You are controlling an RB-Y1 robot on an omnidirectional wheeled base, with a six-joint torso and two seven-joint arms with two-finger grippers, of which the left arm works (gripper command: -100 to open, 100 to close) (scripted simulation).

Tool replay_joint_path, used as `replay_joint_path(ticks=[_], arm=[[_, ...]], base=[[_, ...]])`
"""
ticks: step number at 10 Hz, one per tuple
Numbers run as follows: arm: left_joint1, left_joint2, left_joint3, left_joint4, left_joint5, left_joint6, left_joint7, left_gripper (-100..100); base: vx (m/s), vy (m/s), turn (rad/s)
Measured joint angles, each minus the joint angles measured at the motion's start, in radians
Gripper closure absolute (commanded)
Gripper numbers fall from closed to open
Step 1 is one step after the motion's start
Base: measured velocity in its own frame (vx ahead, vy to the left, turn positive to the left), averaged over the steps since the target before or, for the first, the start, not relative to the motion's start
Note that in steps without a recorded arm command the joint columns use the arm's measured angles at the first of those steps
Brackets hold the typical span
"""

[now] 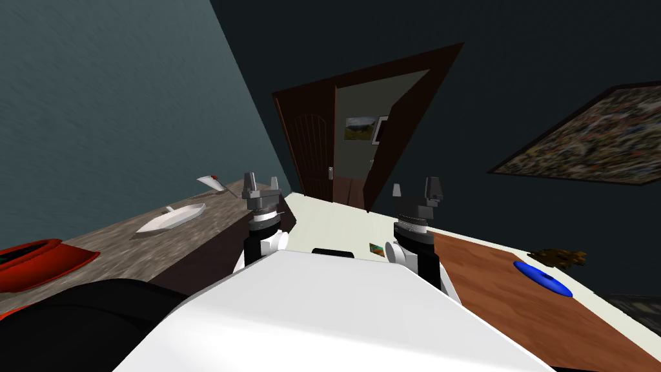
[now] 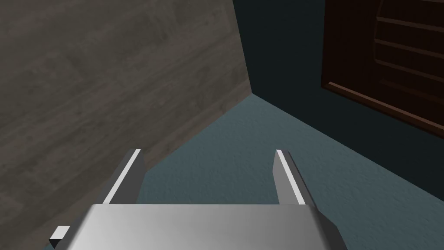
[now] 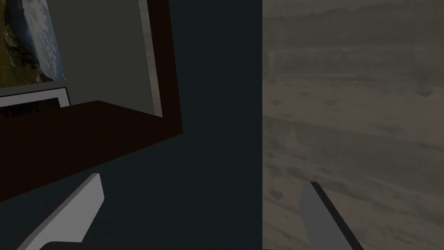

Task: Push the door open

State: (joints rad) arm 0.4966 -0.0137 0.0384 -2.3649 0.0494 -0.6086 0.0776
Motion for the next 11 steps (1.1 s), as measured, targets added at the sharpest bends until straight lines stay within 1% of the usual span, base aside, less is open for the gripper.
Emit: replay_joint_path(ticks=[1,2,3,4,5,6,8,9,11], arm=[[-0.011,0.008,0.008,0.017,0.004,0.001,0.004,-100],[-0.023,0.011,0.002,0.036,0.002,0.006,0.002,-100],[-0.032,0.013,-0.004,0.065,-0.001,-0.001,0.000,-100],[-0.045,0.017,-0.008,0.089,-0.003,-0.002,-0.002,-100],[-0.061,0.021,-0.009,0.117,-0.003,0.001,-0.003,-100],[-0.077,0.029,-0.003,0.145,0.000,0.000,0.000,-100],[-0.112,0.039,0.002,0.186,0.003,0.015,0.002,-100],[-0.123,0.040,-0.003,0.213,0.000,0.014,0.000,-100],[-0.151,0.048,-0.005,0.271,0.000,0.011,0.000,-100]], base=[[0.089,0.020,-0.020],[0.112,0.007,-0.017],[0.112,0.002,-0.016],[0.107,0.011,-0.017],[0.093,0.006,-0.016],[0.089,0.005,-0.012],[0.083,0.011,-0.017],[0.091,0.011,-0.019],[0.099,0.006,-0.019]])
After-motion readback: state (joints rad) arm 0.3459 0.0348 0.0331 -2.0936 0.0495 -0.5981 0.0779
